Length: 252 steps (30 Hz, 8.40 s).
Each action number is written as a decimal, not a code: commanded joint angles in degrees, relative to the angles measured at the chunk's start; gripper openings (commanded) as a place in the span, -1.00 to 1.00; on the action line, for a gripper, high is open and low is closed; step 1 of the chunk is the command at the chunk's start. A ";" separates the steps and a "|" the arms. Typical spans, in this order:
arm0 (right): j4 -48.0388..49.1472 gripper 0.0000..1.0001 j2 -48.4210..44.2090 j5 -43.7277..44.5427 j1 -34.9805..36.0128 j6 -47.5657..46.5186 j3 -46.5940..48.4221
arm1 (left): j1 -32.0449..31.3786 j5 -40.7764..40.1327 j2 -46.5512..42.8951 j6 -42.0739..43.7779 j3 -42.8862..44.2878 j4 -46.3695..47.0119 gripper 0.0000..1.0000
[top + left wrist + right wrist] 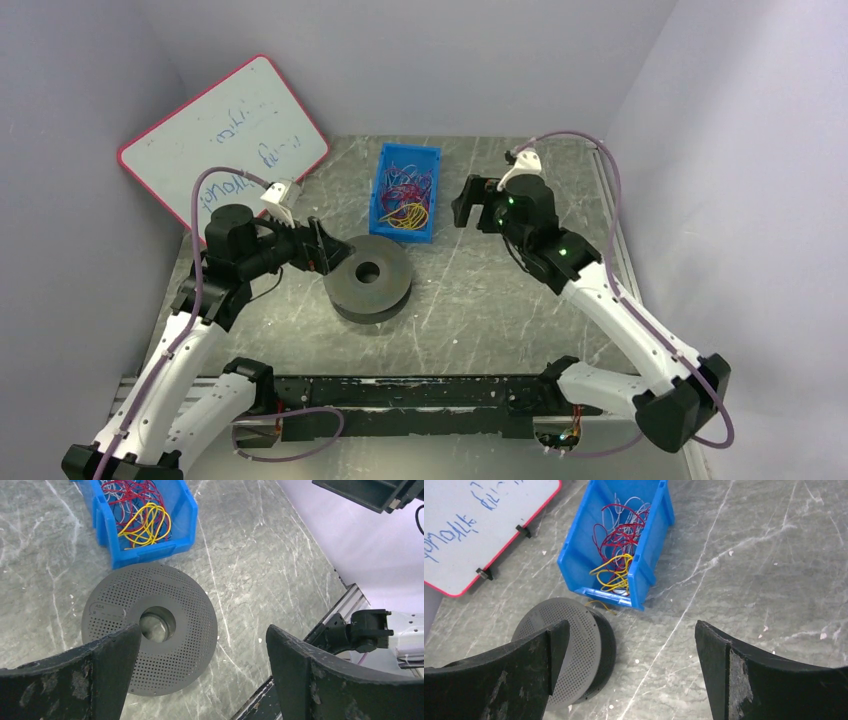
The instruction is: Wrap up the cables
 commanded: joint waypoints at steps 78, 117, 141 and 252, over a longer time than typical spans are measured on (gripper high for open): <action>1.72 -1.00 52.20 19.15 3.17 4.20 29.56 | 0.56 -13.42 0.74 3.18 -0.28 -3.77 0.82; 8.23 -1.00 31.47 9.07 -11.20 -7.69 4.12 | 0.82 -13.50 0.45 3.44 -0.59 -3.12 0.82; 3.00 0.03 25.78 4.90 -10.81 -9.04 11.22 | 0.91 -13.18 0.36 3.55 -0.54 -3.04 0.82; -7.38 -1.00 21.25 1.69 -7.75 -9.82 44.94 | 1.26 -11.66 -3.85 2.98 -1.35 -3.00 0.81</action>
